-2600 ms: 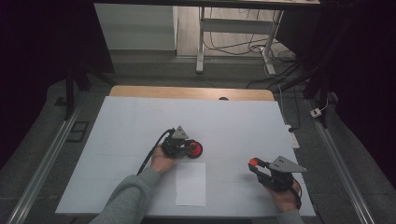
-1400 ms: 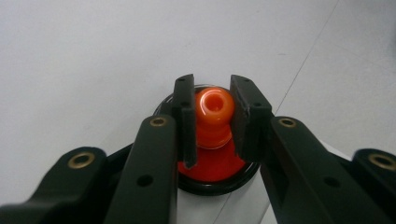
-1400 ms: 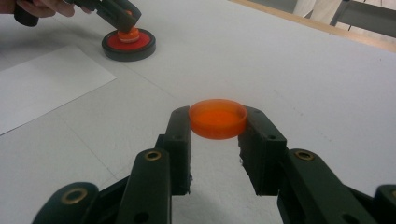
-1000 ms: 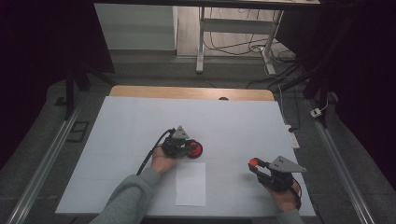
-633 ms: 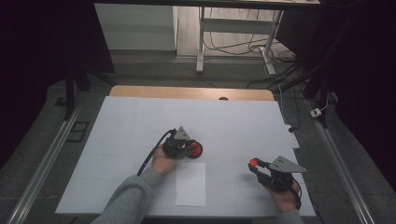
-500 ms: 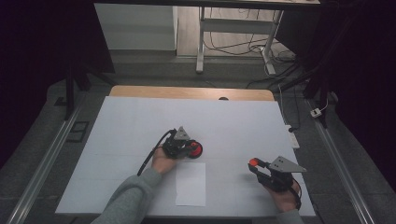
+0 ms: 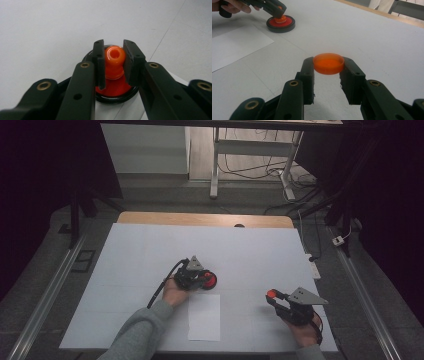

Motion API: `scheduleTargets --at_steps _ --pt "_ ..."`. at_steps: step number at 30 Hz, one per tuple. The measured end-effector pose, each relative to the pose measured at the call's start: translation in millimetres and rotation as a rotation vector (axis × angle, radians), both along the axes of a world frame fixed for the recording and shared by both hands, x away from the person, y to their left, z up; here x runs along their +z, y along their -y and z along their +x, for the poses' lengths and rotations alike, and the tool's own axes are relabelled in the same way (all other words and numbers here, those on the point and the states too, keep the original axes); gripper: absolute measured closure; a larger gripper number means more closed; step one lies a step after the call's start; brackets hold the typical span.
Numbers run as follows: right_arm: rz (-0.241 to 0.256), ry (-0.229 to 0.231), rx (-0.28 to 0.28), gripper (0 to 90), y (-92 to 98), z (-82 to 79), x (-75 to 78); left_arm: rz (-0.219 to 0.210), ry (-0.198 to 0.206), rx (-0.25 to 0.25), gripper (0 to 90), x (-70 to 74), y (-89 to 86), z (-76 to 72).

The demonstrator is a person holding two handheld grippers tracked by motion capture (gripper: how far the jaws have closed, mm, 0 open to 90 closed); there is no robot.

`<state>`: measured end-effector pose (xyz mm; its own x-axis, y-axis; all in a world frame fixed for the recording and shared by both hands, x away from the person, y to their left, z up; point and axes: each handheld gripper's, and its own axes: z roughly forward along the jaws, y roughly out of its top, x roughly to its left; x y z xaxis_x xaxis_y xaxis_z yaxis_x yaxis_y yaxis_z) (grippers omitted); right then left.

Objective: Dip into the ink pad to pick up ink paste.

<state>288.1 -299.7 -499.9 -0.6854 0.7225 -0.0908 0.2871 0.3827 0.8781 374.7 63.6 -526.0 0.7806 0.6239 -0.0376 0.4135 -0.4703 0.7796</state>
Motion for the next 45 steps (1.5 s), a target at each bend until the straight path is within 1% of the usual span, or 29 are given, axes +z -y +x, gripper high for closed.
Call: scheduleTargets --at_steps 8,15,18,19,21,24,27,29,34,45 --pt "0.004 0.0 0.002 64.4 -0.5 0.1 -0.3 0.001 0.0 -0.001 72.9 0.2 0.2 0.3" --pt "-0.002 0.0 -0.004 64.3 -0.2 0.3 -0.3 0.004 0.004 -0.004 72.9 0.5 0.5 0.4" --pt "-0.002 0.002 -0.004 64.3 -0.1 0.3 0.0 -0.008 0.006 -0.015 72.8 1.0 -1.0 2.4" --pt "-0.002 0.002 -0.003 64.4 0.1 0.4 0.0 -0.025 0.017 -0.012 72.7 2.9 -2.3 2.3" --pt "0.002 0.002 -0.005 64.3 0.8 0.8 -0.3 -0.086 0.035 -0.011 72.7 11.0 -5.3 1.4" --pt "0.001 -0.002 -0.008 64.4 2.0 1.7 -0.6 -0.117 0.057 -0.02 72.7 24.8 -7.5 -1.2" --pt "0.003 -0.001 -0.008 64.4 1.9 1.3 -0.2 -0.151 0.057 -0.023 72.6 33.8 -10.5 -5.3" --pt "0.003 -0.001 -0.007 64.3 1.5 1.0 0.1 -0.152 0.053 -0.026 72.6 36.7 -13.0 -8.1" --pt "0.006 0.0 -0.004 64.4 0.9 1.3 -0.2 -0.181 0.047 -0.041 72.6 42.8 -19.9 -13.4" --pt "0.011 -0.003 -0.003 64.4 2.8 2.4 -0.8 -0.187 0.053 -0.087 72.4 51.5 -29.8 -30.0"
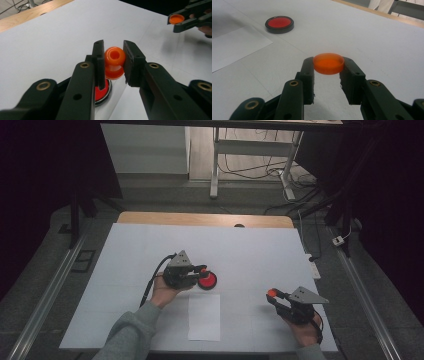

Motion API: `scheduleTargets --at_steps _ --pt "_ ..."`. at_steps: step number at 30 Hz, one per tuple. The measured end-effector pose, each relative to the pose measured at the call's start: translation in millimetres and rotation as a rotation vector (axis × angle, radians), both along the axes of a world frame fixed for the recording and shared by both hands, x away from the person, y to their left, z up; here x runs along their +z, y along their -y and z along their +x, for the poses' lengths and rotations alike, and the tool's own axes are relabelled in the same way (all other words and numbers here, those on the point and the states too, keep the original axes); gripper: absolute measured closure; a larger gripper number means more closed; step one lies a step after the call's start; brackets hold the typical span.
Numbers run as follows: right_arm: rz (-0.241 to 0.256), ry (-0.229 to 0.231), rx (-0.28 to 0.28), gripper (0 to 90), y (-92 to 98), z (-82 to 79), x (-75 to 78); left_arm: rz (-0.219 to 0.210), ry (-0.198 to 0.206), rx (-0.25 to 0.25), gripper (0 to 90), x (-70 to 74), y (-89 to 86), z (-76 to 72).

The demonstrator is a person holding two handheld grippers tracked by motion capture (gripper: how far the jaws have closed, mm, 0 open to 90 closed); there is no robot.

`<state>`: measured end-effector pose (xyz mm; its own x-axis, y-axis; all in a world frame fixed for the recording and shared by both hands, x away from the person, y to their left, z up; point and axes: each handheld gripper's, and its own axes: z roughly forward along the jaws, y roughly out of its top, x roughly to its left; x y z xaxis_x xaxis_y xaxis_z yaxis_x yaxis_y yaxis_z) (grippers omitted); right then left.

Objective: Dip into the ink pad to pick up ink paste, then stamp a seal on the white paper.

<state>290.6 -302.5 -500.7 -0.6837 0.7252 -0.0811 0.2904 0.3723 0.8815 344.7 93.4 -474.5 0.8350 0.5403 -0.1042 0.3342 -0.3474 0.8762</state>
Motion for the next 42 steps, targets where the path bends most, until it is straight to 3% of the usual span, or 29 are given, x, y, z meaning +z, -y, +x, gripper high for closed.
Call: scheduleTargets --at_steps 18,28,42 --pt "-0.005 0.002 0.004 64.4 -0.2 -0.7 -0.1 0.011 -0.007 -0.061 72.3 8.2 -11.1 -20.2" --pt "-0.005 -0.001 0.008 64.4 -0.6 -0.1 -0.8 0.026 -0.025 -0.066 72.3 6.7 -13.7 -25.6" --pt "-0.004 0.003 0.017 64.4 -1.1 -0.3 -0.5 0.03 -0.031 -0.103 72.2 6.2 -7.1 -37.5"
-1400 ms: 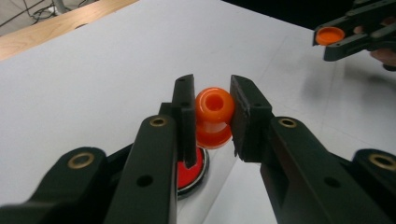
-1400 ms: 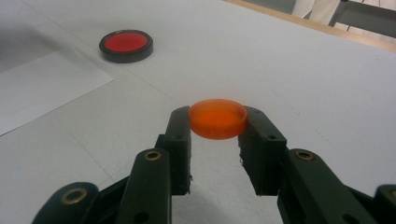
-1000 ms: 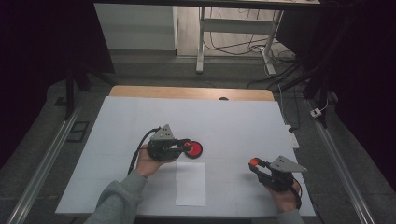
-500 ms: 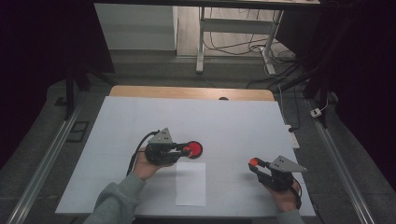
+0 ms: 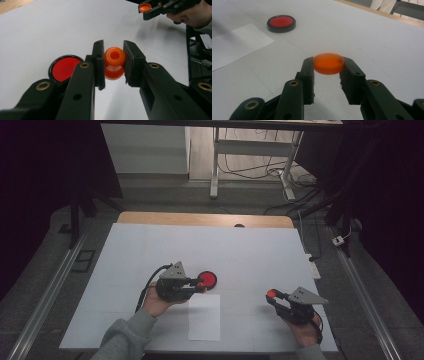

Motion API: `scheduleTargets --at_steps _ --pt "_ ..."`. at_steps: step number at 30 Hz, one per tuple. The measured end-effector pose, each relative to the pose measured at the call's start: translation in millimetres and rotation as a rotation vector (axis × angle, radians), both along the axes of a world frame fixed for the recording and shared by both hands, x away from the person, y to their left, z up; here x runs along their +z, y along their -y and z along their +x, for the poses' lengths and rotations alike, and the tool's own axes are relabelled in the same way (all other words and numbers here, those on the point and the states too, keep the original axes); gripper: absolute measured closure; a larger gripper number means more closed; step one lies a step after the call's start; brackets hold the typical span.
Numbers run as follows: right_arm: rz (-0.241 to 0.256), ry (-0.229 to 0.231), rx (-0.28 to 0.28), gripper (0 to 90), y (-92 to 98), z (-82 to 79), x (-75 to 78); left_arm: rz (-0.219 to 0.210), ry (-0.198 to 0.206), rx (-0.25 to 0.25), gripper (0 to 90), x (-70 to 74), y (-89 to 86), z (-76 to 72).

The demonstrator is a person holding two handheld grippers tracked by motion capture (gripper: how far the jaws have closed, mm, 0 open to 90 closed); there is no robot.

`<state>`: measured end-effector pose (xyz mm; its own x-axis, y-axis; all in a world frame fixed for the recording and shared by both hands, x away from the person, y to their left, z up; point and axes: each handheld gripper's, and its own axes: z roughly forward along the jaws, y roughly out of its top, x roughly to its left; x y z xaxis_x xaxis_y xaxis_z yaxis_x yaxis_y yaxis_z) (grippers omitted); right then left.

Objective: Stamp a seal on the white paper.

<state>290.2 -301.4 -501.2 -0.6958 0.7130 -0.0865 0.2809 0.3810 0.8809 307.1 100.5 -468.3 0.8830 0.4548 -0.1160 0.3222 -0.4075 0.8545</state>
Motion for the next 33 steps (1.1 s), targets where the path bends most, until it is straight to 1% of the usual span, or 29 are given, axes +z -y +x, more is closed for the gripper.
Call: scheduleTargets --at_steps 5,14,19,21,27,33 --pt "-0.002 0.0 0.0 64.4 -0.1 0.0 0.0 0.003 0.005 -0.018 72.2 -0.7 1.3 -5.3" --pt "-0.001 -0.003 0.002 64.4 -0.4 0.4 -1.0 0.025 -0.004 -0.032 72.2 -7.7 1.7 -11.2" --pt "0.002 -0.003 0.003 64.4 -0.6 0.8 -1.5 0.031 -0.014 -0.032 72.1 -11.0 1.1 -12.1" --pt "-0.004 -0.005 0.002 64.4 -0.5 0.7 -1.4 0.034 -0.019 -0.033 72.1 -12.8 1.7 -12.9" --pt "-0.003 -0.007 0.001 64.4 -0.2 0.7 -1.5 0.05 -0.031 -0.044 72.1 -18.5 2.7 -15.5" --pt "0.0 -0.01 0.003 64.4 -0.9 1.2 -2.5 0.062 -0.047 -0.054 72.1 -25.2 6.6 -16.5"
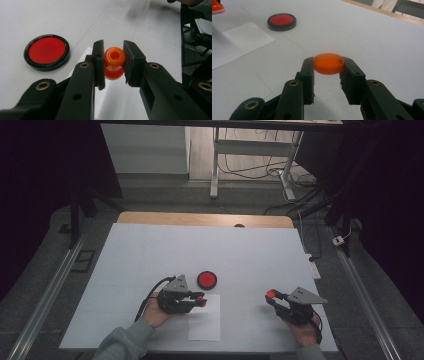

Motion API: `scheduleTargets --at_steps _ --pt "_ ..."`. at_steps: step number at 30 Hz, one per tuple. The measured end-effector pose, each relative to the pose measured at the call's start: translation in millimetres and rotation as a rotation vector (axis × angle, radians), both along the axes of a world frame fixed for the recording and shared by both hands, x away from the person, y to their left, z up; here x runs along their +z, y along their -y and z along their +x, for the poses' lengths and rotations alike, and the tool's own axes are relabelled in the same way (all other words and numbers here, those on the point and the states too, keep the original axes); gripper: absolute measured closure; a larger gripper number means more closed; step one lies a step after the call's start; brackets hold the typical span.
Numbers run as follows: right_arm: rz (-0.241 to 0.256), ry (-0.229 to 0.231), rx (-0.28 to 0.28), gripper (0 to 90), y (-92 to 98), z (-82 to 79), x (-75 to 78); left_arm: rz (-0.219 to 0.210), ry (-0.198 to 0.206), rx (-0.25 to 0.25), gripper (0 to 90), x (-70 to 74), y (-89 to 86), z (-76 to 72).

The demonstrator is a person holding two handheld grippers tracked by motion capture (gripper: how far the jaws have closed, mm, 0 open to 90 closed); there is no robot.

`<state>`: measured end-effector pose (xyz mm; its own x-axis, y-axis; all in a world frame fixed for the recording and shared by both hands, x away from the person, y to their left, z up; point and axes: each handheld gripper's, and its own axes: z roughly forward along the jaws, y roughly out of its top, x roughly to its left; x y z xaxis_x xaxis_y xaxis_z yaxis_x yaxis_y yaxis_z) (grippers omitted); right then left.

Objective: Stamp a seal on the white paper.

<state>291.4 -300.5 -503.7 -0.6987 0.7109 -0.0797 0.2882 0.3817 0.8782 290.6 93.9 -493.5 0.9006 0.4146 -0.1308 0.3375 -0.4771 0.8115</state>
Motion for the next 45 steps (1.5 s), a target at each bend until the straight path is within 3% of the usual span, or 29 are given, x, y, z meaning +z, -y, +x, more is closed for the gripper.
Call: scheduleTargets --at_steps 20,45 --pt "-0.01 -0.005 0.003 64.4 -0.7 0.4 -0.9 0.065 -0.028 -0.027 72.0 -20.0 12.5 0.9" --pt "-0.009 0.0 0.007 64.3 -0.7 0.0 -0.7 0.119 -0.017 -0.012 71.9 -33.1 18.3 -0.4"
